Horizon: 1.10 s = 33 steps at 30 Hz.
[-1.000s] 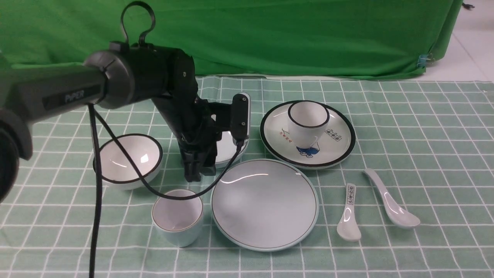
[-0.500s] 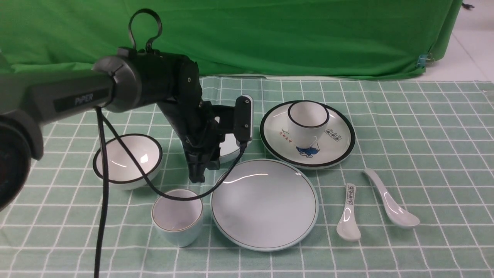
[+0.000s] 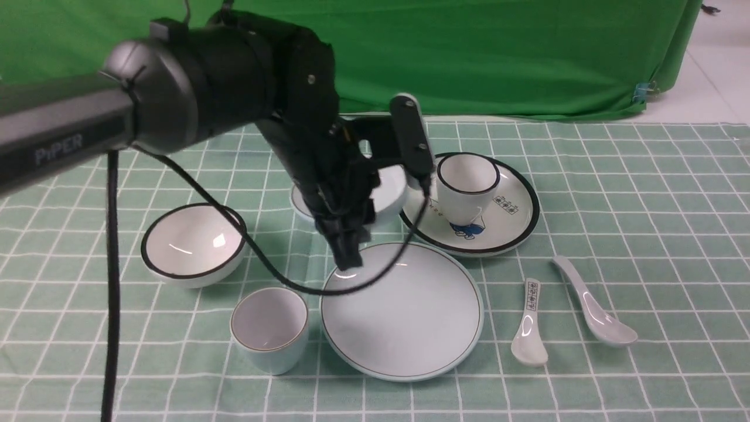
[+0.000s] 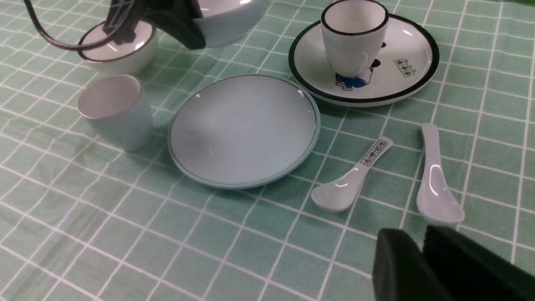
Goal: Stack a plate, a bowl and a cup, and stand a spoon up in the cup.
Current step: Use the left arm to put the blue rice bowl into the blue large plate in the middle
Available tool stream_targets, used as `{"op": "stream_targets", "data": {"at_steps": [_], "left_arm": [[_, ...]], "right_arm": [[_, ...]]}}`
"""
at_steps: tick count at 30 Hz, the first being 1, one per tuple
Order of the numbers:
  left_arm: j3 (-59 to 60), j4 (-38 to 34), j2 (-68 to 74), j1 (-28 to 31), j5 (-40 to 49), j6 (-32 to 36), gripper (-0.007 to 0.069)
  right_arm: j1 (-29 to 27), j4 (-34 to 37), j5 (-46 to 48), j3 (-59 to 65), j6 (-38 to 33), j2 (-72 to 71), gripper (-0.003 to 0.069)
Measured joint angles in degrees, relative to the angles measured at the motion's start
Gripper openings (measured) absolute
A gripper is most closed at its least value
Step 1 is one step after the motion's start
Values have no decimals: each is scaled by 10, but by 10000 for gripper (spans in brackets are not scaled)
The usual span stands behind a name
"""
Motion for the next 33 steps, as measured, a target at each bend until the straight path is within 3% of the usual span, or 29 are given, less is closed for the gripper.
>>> {"op": "stream_targets", "data": {"at_steps": [8, 16, 27, 33], "left_arm": [[0, 21, 6, -96, 27, -90, 29], [69, 29, 9, -103, -7, -117, 29], [103, 34, 12, -103, -79, -102, 32], [103, 37, 24, -103, -85, -101, 107]], "right_arm": [[0, 0, 0, 0, -2, 0, 136], [0, 0, 9, 0, -3, 0, 140], [0, 0, 9, 0, -3, 0, 142], [0, 0, 9, 0, -3, 0, 142]]}}
